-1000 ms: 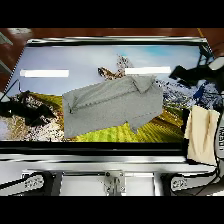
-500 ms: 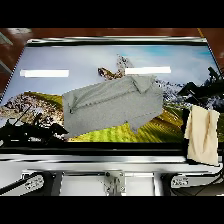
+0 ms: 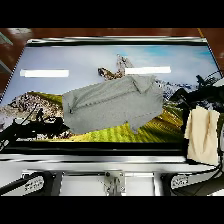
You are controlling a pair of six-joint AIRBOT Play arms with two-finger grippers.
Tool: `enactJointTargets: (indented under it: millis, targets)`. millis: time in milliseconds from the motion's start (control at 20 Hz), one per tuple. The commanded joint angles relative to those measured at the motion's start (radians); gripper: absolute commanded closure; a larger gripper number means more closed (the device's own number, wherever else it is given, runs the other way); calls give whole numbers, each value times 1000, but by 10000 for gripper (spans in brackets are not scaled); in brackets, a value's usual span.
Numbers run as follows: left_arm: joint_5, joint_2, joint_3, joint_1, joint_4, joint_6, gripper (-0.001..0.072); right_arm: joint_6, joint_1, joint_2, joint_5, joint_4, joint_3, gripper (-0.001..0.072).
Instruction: Fold the shirts.
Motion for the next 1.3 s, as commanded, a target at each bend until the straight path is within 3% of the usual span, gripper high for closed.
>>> enactJointTargets:
  millis: [0, 300, 350, 400, 450, 500, 700, 850, 1050, 1150, 1250]
  targets:
    - [-3, 33, 26, -5, -16, 36, 674, -10, 62, -70, -50, 21, -23, 30]
    - [-6, 108, 75, -5, -16, 36, 674, 16, 139, -172, -50, 21, -23, 37]
    - [-6, 115, 84, -5, -16, 38, 674, 28, 151, -177, -48, 21, -23, 122]
    - [-6, 120, 97, -5, -16, 40, 674, 38, 165, -178, -48, 30, -23, 254]
    - [-8, 125, 113, -5, -16, 41, 674, 30, 175, -176, -44, 55, -20, 557]
    - [-14, 133, 137, -5, -16, 43, 675, 16, 179, -170, -38, 96, -15, 658]
    - [-70, 215, 340, 5, -5, 43, 676, -200, 161, 2, -31, 335, 34, 656]
    - [-85, 336, 609, 5, 50, 43, 676, -274, 127, 220, -21, 386, 209, 656]
    - [-85, 496, 1028, 5, 172, 24, 676, -237, 98, 554, -111, 283, 467, 656]
    - [-89, 565, 1162, 5, 294, -135, 676, -154, 99, 720, -185, 163, 509, 656]
    - [-144, 636, 1240, 5, 399, -169, 676, -43, 99, 864, -191, 10, 512, 656]
